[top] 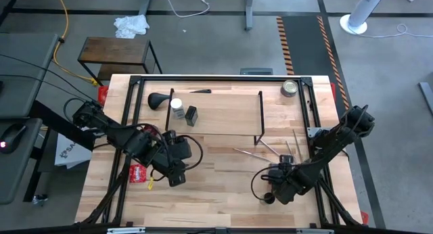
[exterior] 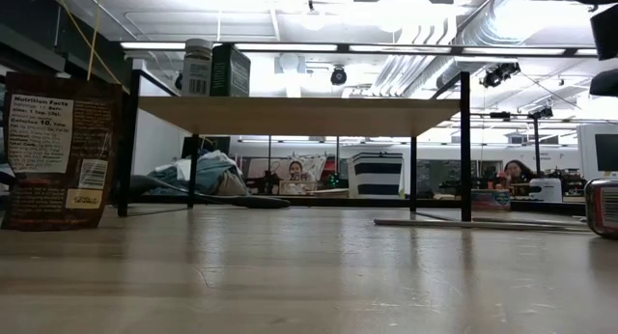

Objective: Shelf spices
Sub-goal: Put the red seasoning can on the shelf

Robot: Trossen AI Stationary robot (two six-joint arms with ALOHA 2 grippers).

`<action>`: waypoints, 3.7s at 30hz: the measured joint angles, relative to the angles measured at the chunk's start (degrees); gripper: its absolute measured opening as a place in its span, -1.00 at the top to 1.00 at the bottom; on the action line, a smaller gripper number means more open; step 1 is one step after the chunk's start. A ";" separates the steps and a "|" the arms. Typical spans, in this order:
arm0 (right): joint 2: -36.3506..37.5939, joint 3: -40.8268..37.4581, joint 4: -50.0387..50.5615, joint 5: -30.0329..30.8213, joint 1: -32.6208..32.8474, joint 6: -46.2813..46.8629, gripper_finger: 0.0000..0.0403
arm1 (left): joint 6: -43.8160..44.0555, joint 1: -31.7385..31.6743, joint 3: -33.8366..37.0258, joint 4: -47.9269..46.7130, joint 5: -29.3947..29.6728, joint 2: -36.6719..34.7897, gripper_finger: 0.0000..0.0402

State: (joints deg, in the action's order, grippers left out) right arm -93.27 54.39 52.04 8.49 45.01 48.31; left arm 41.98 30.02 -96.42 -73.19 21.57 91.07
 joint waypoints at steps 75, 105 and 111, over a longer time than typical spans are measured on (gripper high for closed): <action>22.40 -17.75 -7.11 -7.60 -7.32 55.89 1.00 | 5.02 1.73 16.31 28.44 0.48 8.82 0.99; 11.69 4.89 5.49 6.95 -11.80 31.39 1.00 | 9.39 15.33 22.77 27.70 -27.71 6.06 0.91; 11.62 4.85 5.74 6.35 -10.26 31.68 1.00 | 24.92 30.32 22.62 44.26 -25.19 5.89 0.97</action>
State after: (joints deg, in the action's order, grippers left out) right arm -81.65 59.24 57.78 14.84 34.76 79.99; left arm 66.90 60.34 -73.80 -28.93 -3.62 96.96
